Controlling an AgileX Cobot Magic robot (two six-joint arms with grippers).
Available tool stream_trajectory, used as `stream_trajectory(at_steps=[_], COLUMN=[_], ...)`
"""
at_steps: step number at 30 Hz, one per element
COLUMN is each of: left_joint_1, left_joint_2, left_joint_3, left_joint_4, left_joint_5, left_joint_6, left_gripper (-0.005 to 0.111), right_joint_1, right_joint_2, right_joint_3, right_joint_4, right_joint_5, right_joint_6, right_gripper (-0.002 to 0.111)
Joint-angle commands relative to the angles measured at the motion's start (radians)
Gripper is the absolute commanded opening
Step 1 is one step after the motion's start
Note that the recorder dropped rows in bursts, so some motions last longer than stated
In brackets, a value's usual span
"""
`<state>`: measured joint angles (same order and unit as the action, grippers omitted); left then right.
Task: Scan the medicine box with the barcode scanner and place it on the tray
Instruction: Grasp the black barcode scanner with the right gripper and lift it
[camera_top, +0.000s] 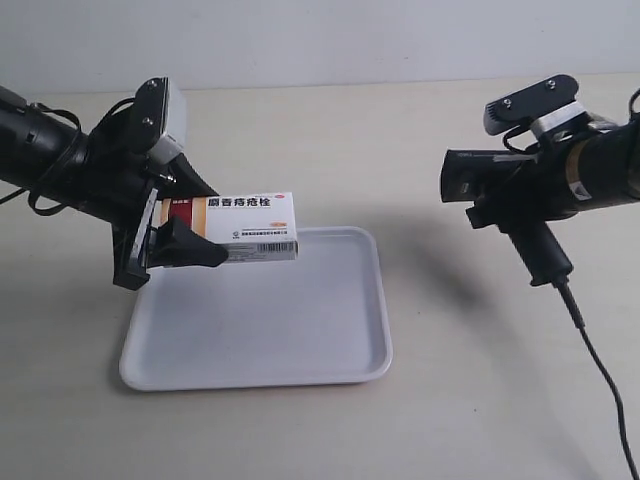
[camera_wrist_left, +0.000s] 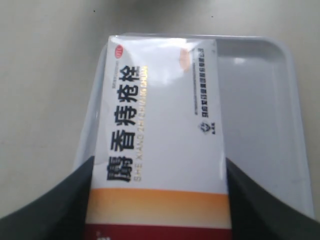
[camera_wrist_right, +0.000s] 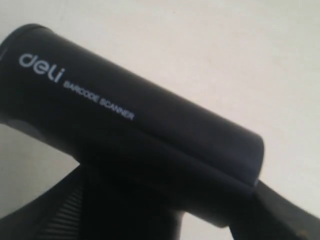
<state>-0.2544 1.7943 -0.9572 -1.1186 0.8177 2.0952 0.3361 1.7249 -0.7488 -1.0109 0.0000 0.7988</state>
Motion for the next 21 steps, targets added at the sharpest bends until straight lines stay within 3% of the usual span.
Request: stream_trajectory(at_steps=[1, 16, 21], left_joint_1=[0.007, 0.007, 0.007], left_joint_2=[-0.001, -0.001, -0.001], left_joint_3=[0.002, 0.0, 0.0], left_joint_4=[-0.012, -0.025, -0.053], left_joint_5=[0.003, 0.077, 0.074], left_joint_6=[0.002, 0.002, 0.002], left_gripper=[0.0, 0.0, 0.0], right_joint_1=[0.002, 0.002, 0.056], right_joint_2=[-0.161, -0.127, -0.119], right_joint_3=[0.097, 0.164, 0.164], right_joint_4=[-0.002, -0.047, -0.07], right_joint_5=[-0.025, -0.226, -0.218], right_joint_6=[-0.05, -0.093, -0.093], right_gripper=[0.0, 0.0, 0.0])
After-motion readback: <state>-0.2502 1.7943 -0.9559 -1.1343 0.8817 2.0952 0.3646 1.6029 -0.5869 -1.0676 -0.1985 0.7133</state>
